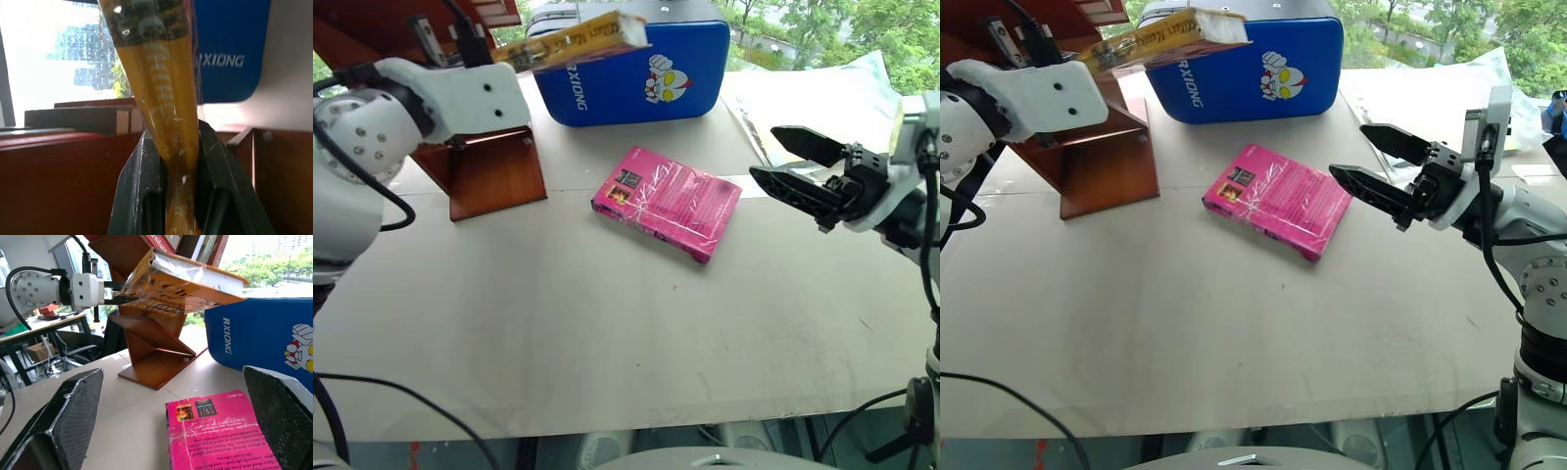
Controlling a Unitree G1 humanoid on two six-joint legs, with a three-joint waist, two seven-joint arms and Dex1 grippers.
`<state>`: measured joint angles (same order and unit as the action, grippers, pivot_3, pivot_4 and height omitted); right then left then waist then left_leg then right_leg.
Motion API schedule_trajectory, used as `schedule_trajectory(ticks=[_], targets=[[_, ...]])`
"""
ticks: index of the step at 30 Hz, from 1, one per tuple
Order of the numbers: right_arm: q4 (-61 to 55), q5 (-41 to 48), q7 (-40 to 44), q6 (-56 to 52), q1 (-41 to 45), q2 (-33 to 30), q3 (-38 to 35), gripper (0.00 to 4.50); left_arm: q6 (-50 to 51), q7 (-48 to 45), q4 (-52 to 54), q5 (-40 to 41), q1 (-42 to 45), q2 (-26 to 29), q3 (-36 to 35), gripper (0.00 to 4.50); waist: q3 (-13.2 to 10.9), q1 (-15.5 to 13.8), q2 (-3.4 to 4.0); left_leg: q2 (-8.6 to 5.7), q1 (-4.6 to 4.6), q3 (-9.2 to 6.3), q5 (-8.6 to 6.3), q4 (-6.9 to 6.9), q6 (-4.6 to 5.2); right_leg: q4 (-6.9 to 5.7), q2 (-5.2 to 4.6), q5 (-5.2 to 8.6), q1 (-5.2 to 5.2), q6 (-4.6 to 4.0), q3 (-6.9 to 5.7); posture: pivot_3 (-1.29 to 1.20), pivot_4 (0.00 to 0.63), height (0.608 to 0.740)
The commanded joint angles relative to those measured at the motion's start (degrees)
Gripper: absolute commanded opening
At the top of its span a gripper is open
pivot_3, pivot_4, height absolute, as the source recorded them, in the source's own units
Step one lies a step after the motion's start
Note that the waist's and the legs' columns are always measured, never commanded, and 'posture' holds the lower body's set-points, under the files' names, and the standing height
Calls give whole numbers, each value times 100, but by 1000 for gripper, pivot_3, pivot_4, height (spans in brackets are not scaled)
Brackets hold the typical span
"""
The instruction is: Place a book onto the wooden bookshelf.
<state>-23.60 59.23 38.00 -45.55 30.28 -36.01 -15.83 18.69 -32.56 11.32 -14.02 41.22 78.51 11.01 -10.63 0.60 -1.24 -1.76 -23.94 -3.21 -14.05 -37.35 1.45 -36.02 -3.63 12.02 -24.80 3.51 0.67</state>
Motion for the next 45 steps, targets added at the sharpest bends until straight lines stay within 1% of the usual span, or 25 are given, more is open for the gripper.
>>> schedule_trajectory(ticks=[1,6,12,17,25,27,29,30,34,35,42,45], targets=[[-63,-78,-100,189,225,-21,-16,4500,-240,-130,-240,-266,-109,177,-524,160,0,5,0,0,0,0,-8,-2,14,-3,0,-1,0,2,1,0,150,740],[-111,-208,-234,216,287,-50,13,4500,-754,-175,-898,-580,-348,370,-774,160,-3,14,-3,1,6,-2,-9,-5,15,-29,1,0,-5,1,-2,0,150,740],[-208,-329,-304,222,243,-38,72,4500,-886,-534,-1370,-762,-406,316,-761,160,-3,24,-3,1,18,22,-9,-15,16,-73,2,0,-11,0,4,0,150,740],[-214,-335,-296,216,235,-91,23,4500,-237,-1127,-1228,-906,-507,358,-783,160,-3,35,-3,2,18,30,-9,-44,17,-94,3,0,-10,0,5,0,150,740],[-256,-415,-372,317,128,-6,37,4500,464,-1409,-936,-1058,-770,159,-945,160,-2,201,-2,5,27,27,-9,-52,18,-107,4,-1,-12,0,28,0,150,740],[-304,-401,-421,328,87,25,46,4500,619,-1501,-885,-1048,-794,129,-995,1176,-2,203,-2,6,29,29,-9,-52,18,-108,6,-1,-13,0,29,0,150,740],[-335,-397,-441,344,57,35,56,4500,719,-1586,-853,-991,-768,76,-1042,1897,-3,195,-1,6,29,30,-9,-52,18,-109,6,-1,-13,0,31,0,150,740],[-344,-402,-444,352,45,33,57,4500,731,-1606,-844,-997,-739,62,-1041,2421,-3,189,-2,6,29,30,-9,-54,18,-114,6,0,-13,0,31,0,150,740],[-360,-397,-450,360,15,22,46,4500,732,-1621,-902,-1062,-640,-2,-1019,4291,-3,163,-2,6,20,20,-10,-86,18,-134,7,0,-13,0,22,0,150,740],[-364,-397,-452,361,7,20,43,4500,733,-1619,-925,-1063,-666,-4,-1037,4464,-3,161,-2,6,20,18,-10,-94,19,-141,6,0,-13,1,23,0,150,740],[-357,-409,-461,367,-3,29,60,4500,771,-1588,-979,-1010,-890,35,-1236,4464,-3,174,-2,5,29,18,-10,-102,19,-170,6,0,-13,0,27,0,150,740],[-337,-407,-447,359,11,20,65,4500,851,-1635,-876,-966,-1095,77,-1423,4464,-3,181,-2,5,29,21,-10,-102,19,-170,5,0,-14,0,30,0,150,740]])
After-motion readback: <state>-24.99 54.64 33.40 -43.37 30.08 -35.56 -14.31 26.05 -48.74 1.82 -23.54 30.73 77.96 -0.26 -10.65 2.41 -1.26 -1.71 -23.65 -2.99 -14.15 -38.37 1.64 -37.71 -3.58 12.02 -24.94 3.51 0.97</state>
